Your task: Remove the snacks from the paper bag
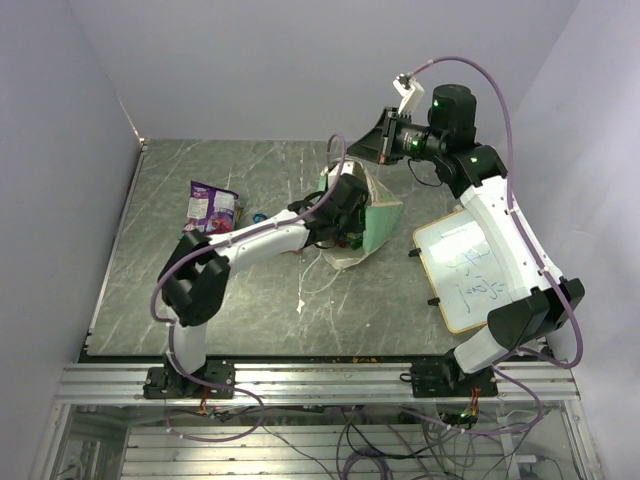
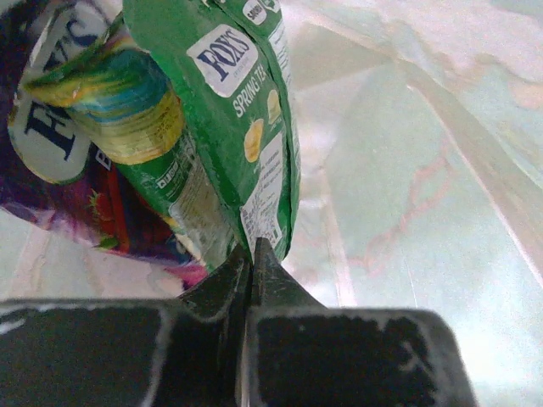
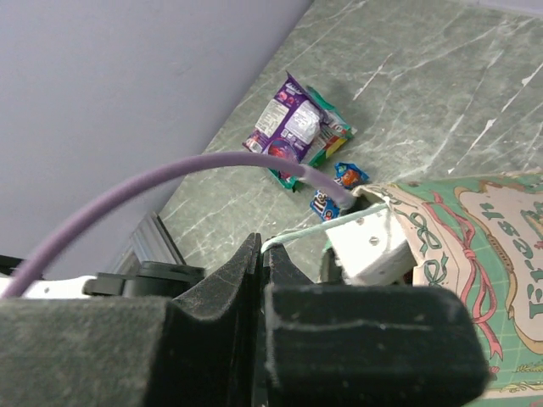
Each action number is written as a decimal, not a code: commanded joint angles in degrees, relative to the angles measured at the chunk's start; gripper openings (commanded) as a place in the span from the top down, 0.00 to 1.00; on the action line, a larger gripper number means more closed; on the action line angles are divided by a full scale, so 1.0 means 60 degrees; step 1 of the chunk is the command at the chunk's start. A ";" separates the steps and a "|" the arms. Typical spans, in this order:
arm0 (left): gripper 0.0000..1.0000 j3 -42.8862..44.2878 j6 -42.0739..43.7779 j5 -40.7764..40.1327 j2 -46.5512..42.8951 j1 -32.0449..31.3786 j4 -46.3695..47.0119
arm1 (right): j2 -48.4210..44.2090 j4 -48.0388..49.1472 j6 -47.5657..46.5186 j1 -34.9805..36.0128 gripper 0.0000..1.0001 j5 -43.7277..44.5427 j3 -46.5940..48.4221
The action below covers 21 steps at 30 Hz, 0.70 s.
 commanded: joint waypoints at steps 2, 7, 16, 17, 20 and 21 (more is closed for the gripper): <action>0.93 -0.0546 0.1147 0.1456 -0.1540 0.0061 0.1156 | -0.0481 0.0414 -0.0178 -0.0174 1.00 0.0148 0.0032; 0.93 -0.0602 0.1883 0.2420 -0.2318 0.0070 0.0328 | -0.0469 0.0308 -0.0314 -0.0244 1.00 0.0349 0.0077; 0.93 -0.0166 0.3686 0.4057 -0.4138 0.0234 -0.2184 | -0.0296 0.0247 -0.0416 -0.0339 1.00 0.0510 0.0099; 0.93 -0.0043 0.3832 0.4069 -0.4322 0.0314 -0.2649 | -0.0283 0.0245 -0.0430 -0.0353 1.00 0.0517 0.0083; 0.93 0.0337 0.4218 0.3673 -0.4822 0.0566 -0.4221 | -0.0256 0.0223 -0.0439 -0.0384 1.00 0.0537 0.0051; 0.93 0.0427 0.4325 0.3490 -0.5012 0.0611 -0.4462 | -0.0241 0.0203 -0.0464 -0.0390 1.00 0.0540 0.0062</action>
